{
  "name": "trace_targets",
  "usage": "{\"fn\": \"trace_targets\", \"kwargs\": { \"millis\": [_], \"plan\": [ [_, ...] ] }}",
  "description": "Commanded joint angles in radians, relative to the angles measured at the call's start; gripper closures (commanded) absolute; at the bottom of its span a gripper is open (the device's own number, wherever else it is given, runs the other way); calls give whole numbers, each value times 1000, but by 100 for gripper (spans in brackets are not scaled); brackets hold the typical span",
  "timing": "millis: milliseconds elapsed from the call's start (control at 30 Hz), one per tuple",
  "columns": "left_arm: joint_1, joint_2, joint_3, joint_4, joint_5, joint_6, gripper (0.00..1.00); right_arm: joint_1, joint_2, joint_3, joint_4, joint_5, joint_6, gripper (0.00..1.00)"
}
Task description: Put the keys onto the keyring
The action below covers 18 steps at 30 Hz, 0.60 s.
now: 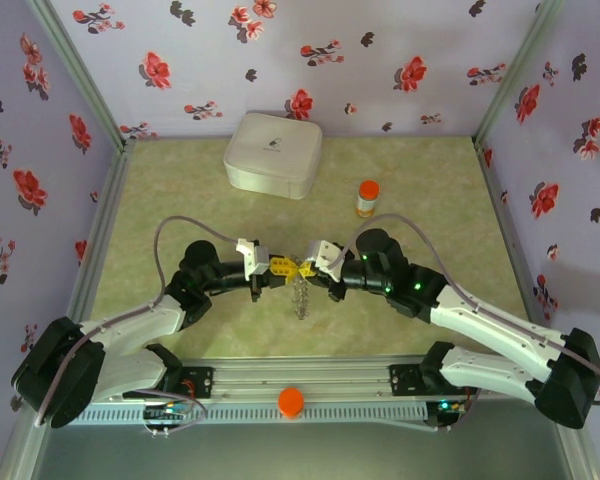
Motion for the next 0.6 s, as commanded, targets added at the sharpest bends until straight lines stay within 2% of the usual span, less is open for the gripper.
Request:
{"fn": "trace_targets", "kwargs": {
  "millis": [0,67,133,167,333,567],
  "plan": [
    [-4,-19,-3,14,-20,67,95,-2,4,41,-16,-37,-22,100],
    [-3,-41,6,-84,-60,131,86,-2,2,57,-55,-36,-45,100],
    [-3,-62,11,-140,-93,166,70,-2,6,84,-118,-28,-80,100],
    [-3,-71,14,-160,-107,182,67,-2,13,106,-158,-18,-104,100],
    [-4,-104,62,-354,-138,297,66,6,83,224,-378,62,-202,100],
    [-3,-104,83,-389,-112,293,63,46,185,343,-505,121,-284,100]
  ]
}}
